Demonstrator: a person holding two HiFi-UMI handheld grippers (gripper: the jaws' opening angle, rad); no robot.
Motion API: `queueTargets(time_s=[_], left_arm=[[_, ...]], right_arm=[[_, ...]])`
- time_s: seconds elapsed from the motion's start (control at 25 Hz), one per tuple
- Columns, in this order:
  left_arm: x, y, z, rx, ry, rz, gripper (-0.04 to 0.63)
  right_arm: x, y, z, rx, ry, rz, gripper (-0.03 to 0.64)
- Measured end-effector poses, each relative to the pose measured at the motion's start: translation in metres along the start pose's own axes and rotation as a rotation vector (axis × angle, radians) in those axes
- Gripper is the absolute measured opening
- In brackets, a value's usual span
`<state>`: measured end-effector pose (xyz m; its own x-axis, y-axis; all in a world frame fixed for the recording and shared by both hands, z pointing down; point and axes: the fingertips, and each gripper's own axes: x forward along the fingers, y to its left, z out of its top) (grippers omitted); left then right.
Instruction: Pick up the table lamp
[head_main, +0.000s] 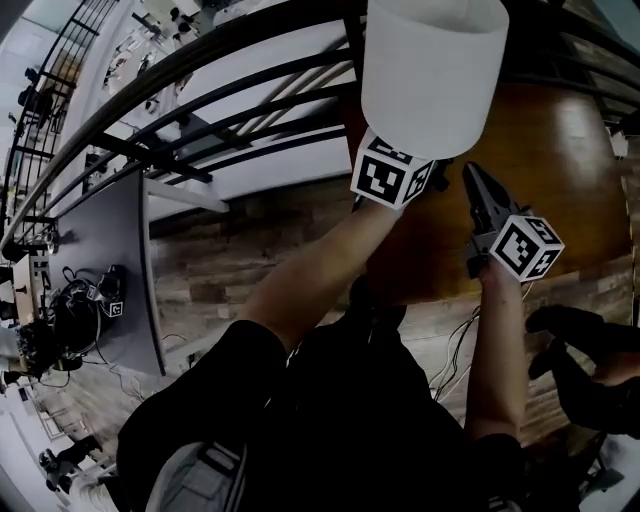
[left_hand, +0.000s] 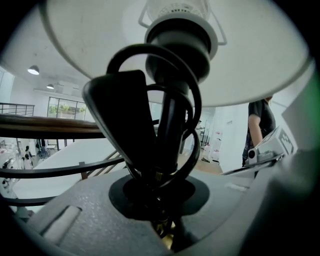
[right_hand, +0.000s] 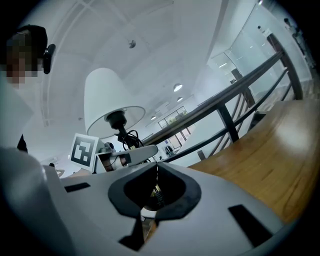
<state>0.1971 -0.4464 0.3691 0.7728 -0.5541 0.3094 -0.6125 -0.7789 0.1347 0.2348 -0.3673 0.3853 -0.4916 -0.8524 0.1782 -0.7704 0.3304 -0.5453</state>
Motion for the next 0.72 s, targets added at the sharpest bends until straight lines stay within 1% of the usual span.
queueTargets(time_s=[0.12,0.28,0.52,0.72], left_arm=[[-0.017,-0.011,0.011,-0.001,0.006,0.001,0.067],[-0.041,-0.030,0.017,-0.006,0.012,-0.002,0.067],[-0.072,-0.050,0.018,-0.026,0.018,-0.025,0.067],[-0.097,-0.053,0.014,-0.007,0.028,-0.042,0.067]], right_arm=[[-0.015,0.023,0.008,0.002,-0.015,0.014,0.014],[-0.039,0.046,0.008,0.005,-0.017,0.015,0.014],[-0.075,0.065,0.009,-0.021,-0.019,-0.007,0.014],[-0.097,0.079,0.004,-0.022,-0.042,-0.012,0.014]])
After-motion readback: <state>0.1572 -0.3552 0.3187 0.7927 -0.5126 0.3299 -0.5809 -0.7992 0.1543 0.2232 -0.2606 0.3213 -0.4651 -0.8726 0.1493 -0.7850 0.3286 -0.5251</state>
